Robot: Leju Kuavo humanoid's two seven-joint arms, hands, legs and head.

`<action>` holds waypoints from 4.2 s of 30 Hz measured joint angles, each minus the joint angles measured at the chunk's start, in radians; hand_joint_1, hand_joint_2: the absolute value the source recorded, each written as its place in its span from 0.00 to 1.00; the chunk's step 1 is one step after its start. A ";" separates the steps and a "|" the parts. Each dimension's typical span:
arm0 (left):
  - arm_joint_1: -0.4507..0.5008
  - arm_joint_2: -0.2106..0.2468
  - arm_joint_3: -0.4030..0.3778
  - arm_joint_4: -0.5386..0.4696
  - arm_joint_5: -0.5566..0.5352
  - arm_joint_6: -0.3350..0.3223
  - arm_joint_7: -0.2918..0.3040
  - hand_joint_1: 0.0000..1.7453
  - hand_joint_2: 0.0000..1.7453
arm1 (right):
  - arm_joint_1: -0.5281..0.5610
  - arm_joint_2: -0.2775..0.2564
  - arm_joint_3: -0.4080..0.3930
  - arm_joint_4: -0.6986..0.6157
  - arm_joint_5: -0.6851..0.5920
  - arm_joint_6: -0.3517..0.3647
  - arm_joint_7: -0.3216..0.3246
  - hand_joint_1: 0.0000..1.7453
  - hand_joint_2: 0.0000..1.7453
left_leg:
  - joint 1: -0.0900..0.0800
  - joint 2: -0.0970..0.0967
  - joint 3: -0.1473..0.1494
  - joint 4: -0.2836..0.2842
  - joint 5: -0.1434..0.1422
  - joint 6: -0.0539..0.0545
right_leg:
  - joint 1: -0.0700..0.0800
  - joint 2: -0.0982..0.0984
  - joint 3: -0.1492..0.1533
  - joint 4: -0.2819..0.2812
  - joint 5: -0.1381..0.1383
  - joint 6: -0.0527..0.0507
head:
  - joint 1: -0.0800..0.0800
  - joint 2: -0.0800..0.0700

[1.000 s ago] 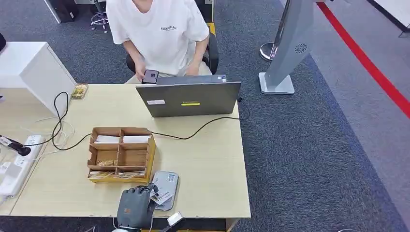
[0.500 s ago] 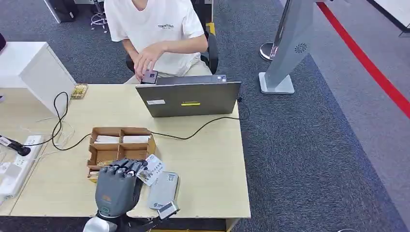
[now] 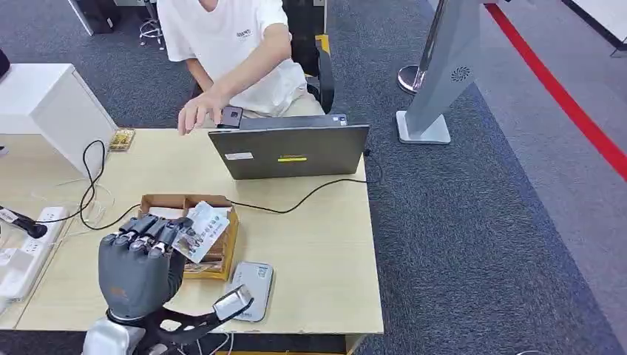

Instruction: Pass the card to the sensor for recognition and then transmit it.

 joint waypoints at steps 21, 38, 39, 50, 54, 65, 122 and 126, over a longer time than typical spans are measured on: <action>-0.514 0.456 -0.164 0.548 -0.001 -0.002 0.546 1.00 1.00 | -0.008 0.000 0.058 0.000 0.090 0.034 0.068 0.00 1.00 | 0.003 0.001 -0.002 0.000 0.005 -0.006 | 0.002 0.003 -0.004 0.002 0.004 -0.004 | -0.002 0.000; -0.478 0.470 -0.175 0.579 -0.001 -0.002 0.533 0.00 1.00 | -0.007 -0.005 0.059 0.000 0.090 0.023 0.059 0.00 1.00 | 0.004 0.001 -0.003 0.000 0.005 -0.006 | 0.002 0.003 -0.004 0.002 0.004 -0.004 | -0.001 0.000; -0.476 0.470 -0.175 0.579 -0.001 -0.002 0.526 0.00 1.00 | -0.007 -0.005 0.059 0.000 0.090 0.022 0.056 0.00 1.00 | 0.004 0.001 -0.003 0.000 0.005 -0.006 | 0.002 0.003 -0.004 0.002 0.004 -0.004 | -0.002 0.000; -0.430 0.504 -0.239 0.491 -0.001 0.001 0.589 0.00 1.00 | -0.002 -0.005 0.058 0.000 0.093 0.013 0.063 0.00 1.00 | 0.004 0.001 -0.003 0.000 0.005 -0.006 | 0.002 0.002 -0.004 0.002 0.004 -0.004 | -0.001 0.000; -0.408 0.511 -0.256 0.444 -0.001 0.001 0.577 0.00 1.00 | -0.001 -0.005 0.058 0.000 0.091 0.012 0.063 0.00 1.00 | 0.003 0.001 -0.003 0.000 0.005 -0.006 | 0.002 0.003 -0.005 0.001 0.004 -0.004 | -0.001 0.000; 0.136 0.131 -0.008 -0.127 0.000 0.004 -0.222 0.00 1.00 | 0.016 -0.005 0.029 0.000 0.044 -0.040 0.054 0.00 1.00 | 0.001 0.009 -0.004 0.000 -0.002 0.001 | 0.001 0.009 -0.006 -0.001 0.001 0.000 | -0.001 0.000; 0.164 0.256 -0.072 0.285 0.000 -0.033 0.390 0.00 1.00 | 0.026 -0.005 0.008 0.000 0.088 -0.047 0.097 0.00 1.00 | 0.002 0.003 -0.003 -0.001 0.002 -0.003 | 0.002 0.003 -0.004 0.000 0.003 -0.002 | -0.003 0.000; 0.145 0.254 -0.072 0.321 0.000 -0.010 0.397 0.00 1.00 | 0.025 -0.005 0.008 0.000 0.092 -0.043 0.099 0.00 1.00 | 0.003 0.003 -0.003 -0.001 0.002 -0.003 | 0.002 0.003 -0.004 0.000 0.003 -0.002 | -0.003 0.000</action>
